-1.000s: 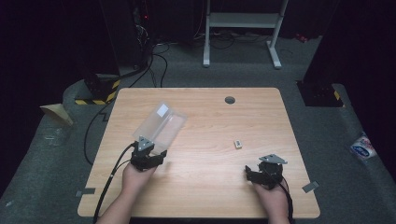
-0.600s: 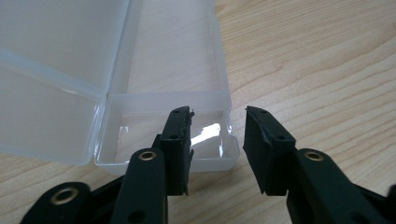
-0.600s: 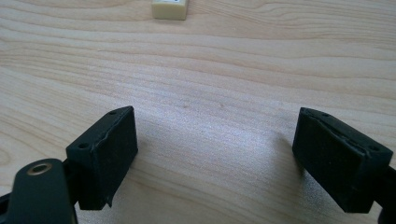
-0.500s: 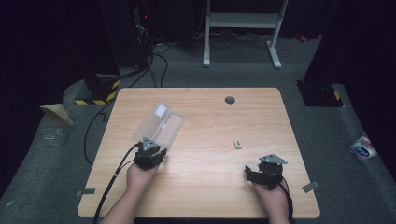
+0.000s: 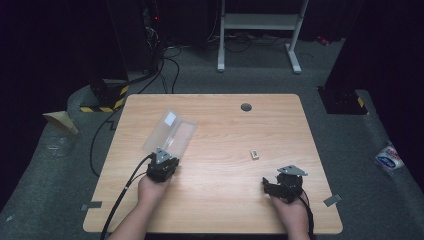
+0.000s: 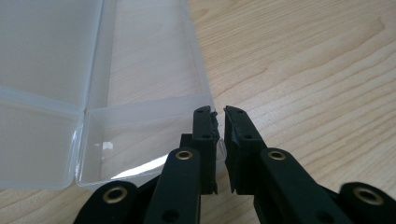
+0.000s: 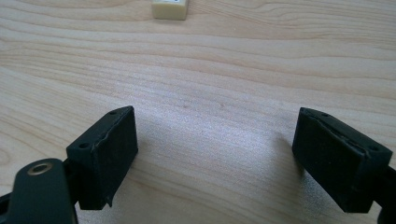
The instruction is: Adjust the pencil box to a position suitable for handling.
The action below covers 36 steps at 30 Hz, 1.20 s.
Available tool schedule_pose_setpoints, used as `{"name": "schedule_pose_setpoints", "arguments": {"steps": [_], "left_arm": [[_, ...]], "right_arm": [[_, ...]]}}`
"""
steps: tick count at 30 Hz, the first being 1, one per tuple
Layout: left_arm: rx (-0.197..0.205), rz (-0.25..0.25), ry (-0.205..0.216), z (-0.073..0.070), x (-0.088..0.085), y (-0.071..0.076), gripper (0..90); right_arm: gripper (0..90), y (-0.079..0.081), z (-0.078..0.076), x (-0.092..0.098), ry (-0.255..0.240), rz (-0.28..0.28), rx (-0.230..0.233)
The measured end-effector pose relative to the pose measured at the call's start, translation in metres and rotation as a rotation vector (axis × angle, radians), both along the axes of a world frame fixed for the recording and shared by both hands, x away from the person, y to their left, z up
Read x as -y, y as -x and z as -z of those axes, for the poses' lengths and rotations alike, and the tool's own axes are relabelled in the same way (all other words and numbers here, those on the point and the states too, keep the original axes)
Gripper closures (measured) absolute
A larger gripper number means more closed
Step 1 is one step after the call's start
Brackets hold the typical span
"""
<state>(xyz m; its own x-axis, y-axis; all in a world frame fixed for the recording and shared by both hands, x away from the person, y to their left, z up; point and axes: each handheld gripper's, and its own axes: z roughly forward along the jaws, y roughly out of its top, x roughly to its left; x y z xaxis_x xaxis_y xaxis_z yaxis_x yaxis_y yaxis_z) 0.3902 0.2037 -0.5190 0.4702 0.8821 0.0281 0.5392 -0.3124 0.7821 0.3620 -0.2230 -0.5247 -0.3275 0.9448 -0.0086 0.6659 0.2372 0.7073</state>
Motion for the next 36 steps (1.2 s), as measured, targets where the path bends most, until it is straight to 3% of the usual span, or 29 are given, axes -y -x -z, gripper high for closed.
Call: {"name": "schedule_pose_setpoints", "arguments": {"steps": [8, 12, 16, 19, 24, 26, 31, 36], "left_arm": [[-0.005, 0.082, -0.016, -0.001, 0.007, 0.015, 83.1], [-0.001, 0.16, -0.019, -0.001, 0.016, 0.033, 83.2], [-0.006, 0.202, -0.005, -0.001, 0.022, 0.044, 83.1], [-0.009, 0.278, 0.003, -0.001, 0.031, 0.061, 83.2], [-0.001, 0.33, -0.01, -0.001, 0.037, 0.077, 82.9], [0.002, 0.328, -0.012, -0.001, 0.038, 0.079, 79.8], [0.027, 0.262, -0.023, 0.001, 0.029, 0.082, 72.5], [0.038, 0.224, -0.021, 0.0, 0.022, 0.083, 70.0]], "right_arm": [[13.8, 0.0, 0.0, 0.0, 0.0, 0.0, 0.0], [13.8, 0.0, 0.0, 0.0, 0.0, 0.0, 0.0], [13.8, 0.0, 0.0, 0.0, 0.0, 0.0, 0.0], [13.8, 0.0, 0.0, 0.0, -0.001, 0.003, -0.001], [13.8, 0.0, 0.0, 0.0, 0.001, 0.002, 0.001], [13.8, 0.0, 0.0, 0.0, 0.002, 0.001, 0.001], [13.8, 0.0, 0.0, 0.0, 0.001, 0.002, 0.001], [13.9, 0.0, 0.0, 0.0, 0.0, 0.003, 0.0]]}}
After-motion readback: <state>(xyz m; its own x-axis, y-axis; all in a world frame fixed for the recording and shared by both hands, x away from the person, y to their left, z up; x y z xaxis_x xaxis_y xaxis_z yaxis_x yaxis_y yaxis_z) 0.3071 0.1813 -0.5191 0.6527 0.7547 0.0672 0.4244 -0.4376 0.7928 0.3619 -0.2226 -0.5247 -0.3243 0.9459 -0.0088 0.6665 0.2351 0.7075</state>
